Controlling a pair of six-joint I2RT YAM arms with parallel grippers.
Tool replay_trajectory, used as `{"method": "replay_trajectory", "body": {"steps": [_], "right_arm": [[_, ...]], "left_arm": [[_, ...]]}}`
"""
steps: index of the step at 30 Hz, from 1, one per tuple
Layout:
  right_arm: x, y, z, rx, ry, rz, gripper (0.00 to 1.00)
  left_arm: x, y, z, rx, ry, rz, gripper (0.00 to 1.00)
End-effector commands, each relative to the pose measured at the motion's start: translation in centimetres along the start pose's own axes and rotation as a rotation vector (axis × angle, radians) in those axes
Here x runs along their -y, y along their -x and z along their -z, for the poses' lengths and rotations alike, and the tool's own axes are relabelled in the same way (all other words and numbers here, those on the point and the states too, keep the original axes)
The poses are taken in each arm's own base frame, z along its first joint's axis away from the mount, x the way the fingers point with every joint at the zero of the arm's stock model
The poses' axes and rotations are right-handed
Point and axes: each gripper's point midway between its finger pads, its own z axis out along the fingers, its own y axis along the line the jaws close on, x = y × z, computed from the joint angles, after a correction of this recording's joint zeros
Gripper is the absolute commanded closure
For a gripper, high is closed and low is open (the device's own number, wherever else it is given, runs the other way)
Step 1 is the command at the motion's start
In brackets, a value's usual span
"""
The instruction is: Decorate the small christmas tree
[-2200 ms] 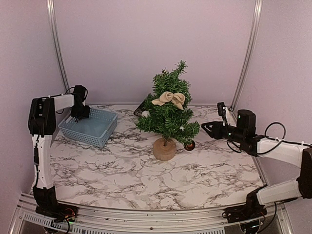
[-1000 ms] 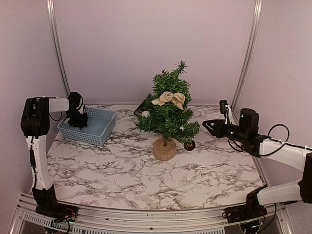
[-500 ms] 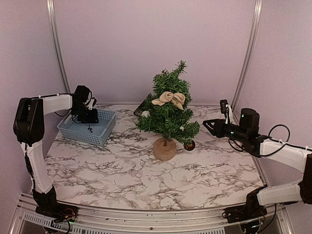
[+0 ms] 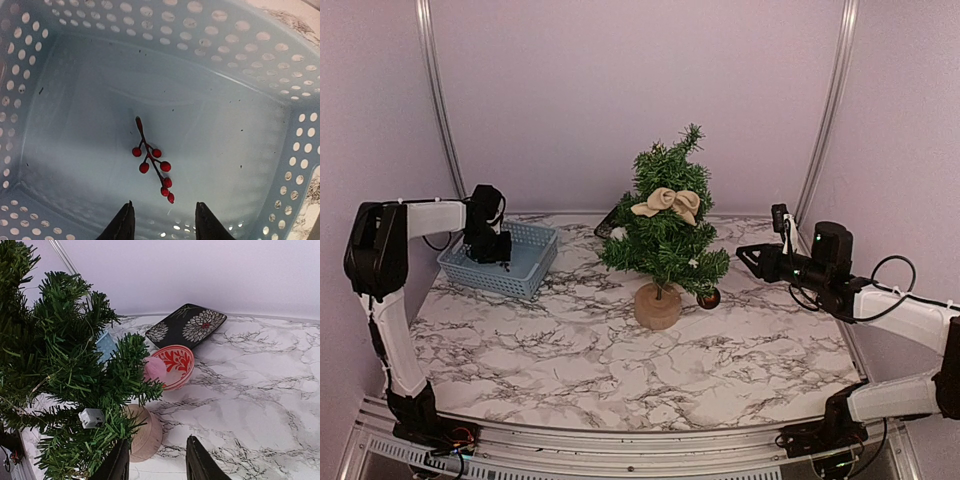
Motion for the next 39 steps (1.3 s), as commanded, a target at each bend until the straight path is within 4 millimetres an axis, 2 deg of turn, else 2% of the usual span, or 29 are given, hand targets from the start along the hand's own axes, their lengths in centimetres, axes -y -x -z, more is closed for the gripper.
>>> {"method": "replay_trajectory", "body": {"steps": [1,6,11,17,23,30,39], "right_arm": [[-0.5,1.5,0.4,0.040,0.014,0.022,0.62],[-0.6,1.6,0.5,0.040,0.014,0.023,0.62],[-0.7,1.9,0.5,0.043,0.015,0.027,0.62],[-0.8,2.0,0.5,0.041,0.017,0.030,0.61],[-0.6,2.0,0.4,0.040,0.011,0.028,0.62],[-0.5,1.9,0.3,0.036,0.008,0.028,0.62],[-0.5,1.8,0.2,0.032,0.009,0.026,0.61]], "left_arm": [[0.0,-0.7,-1.5,0.004,0.018,0.092,0.59],[0.5,-1.6,-3.5,-0.024,0.027,0.089,0.60],[0.6,-1.6,-4.9,-0.036,0.041,0.092,0.66],[-0.4,-0.3,-5.1,-0.004,0.116,0.093,0.64],[-1.5,0.8,-5.2,0.008,0.189,0.091,0.54],[-1.8,1.5,-6.4,0.007,0.201,0.078,0.53],[-2.5,3.4,-6.4,-0.008,0.219,-0.045,0.51]]}}
